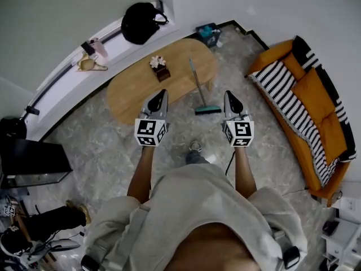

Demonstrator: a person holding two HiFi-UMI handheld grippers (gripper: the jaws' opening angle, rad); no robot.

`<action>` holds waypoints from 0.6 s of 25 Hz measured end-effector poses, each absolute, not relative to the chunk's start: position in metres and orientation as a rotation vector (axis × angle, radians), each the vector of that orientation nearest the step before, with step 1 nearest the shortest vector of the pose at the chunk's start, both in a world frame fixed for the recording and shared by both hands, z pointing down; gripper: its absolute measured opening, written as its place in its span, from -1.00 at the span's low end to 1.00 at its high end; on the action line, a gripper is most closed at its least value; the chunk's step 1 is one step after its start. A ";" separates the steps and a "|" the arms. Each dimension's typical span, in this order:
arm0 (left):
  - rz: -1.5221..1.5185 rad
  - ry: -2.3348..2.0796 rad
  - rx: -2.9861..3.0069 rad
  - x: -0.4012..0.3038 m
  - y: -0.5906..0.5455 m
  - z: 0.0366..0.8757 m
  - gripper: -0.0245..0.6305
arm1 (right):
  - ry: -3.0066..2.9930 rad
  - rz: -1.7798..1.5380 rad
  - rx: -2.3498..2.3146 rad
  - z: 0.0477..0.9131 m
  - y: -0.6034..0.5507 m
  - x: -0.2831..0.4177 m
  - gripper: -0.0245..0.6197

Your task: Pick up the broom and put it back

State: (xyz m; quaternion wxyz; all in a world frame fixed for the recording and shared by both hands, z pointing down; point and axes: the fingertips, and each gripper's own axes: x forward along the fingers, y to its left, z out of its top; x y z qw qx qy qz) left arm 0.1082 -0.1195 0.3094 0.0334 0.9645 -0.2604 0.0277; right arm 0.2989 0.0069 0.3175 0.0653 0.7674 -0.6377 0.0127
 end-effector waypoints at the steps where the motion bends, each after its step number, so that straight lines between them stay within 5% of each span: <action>1: 0.089 -0.806 2.966 0.115 -0.125 0.310 -0.92 | -1.930 0.042 2.310 0.318 -0.001 0.307 -0.92; 15: 0.156 -0.902 2.906 0.170 -0.202 0.333 -0.92 | -2.018 0.075 2.243 0.335 -0.092 0.372 -0.92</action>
